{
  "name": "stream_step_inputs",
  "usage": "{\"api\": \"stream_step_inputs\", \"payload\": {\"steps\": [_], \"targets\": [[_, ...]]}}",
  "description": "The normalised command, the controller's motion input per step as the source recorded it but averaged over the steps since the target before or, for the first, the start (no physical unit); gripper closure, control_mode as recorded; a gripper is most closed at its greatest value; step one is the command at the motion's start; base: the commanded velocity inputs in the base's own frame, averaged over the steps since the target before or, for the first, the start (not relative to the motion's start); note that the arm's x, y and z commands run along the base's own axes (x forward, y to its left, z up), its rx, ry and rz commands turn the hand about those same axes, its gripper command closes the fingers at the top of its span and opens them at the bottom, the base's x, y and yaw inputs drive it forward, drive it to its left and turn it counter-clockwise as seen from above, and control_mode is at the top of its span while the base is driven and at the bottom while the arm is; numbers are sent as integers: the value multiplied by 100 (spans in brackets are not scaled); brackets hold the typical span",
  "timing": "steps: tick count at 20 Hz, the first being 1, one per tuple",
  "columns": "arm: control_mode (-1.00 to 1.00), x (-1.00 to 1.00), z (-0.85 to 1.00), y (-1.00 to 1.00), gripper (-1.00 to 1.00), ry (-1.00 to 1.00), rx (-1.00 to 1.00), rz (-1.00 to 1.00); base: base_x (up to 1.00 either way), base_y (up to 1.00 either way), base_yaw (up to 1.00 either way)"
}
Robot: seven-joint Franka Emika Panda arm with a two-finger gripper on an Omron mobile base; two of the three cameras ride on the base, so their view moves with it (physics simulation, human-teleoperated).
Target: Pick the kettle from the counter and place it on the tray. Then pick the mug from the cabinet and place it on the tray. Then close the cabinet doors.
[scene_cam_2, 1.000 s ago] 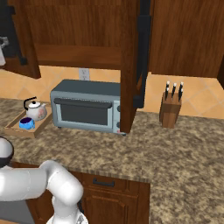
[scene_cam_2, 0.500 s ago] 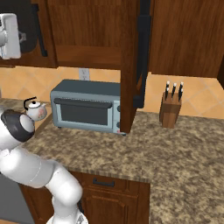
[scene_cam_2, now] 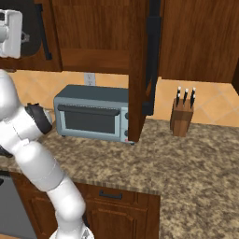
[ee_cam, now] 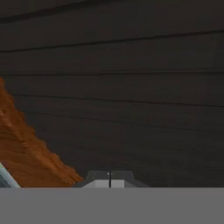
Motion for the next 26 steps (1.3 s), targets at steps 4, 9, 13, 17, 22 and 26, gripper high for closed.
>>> {"api": "stream_step_inputs", "payload": {"steps": [4, 9, 13, 17, 22, 26], "targets": [[-100, -10, -77, -25, 100, -30, 0, 3, 0, 0, 0], [-100, 2, -62, -42, 100, -17, 6, 7, 0, 0, 0], [-100, -96, -2, -50, 100, -26, 6, 12, 0, 0, 0], [-100, -100, 11, -47, 100, -22, 7, 4, 0, 0, 0], [-100, -100, 0, -67, 100, -11, 12, 6, 0, 0, 0], [-100, -100, -25, -75, 100, -14, 14, 7, 0, 0, 0]]}}
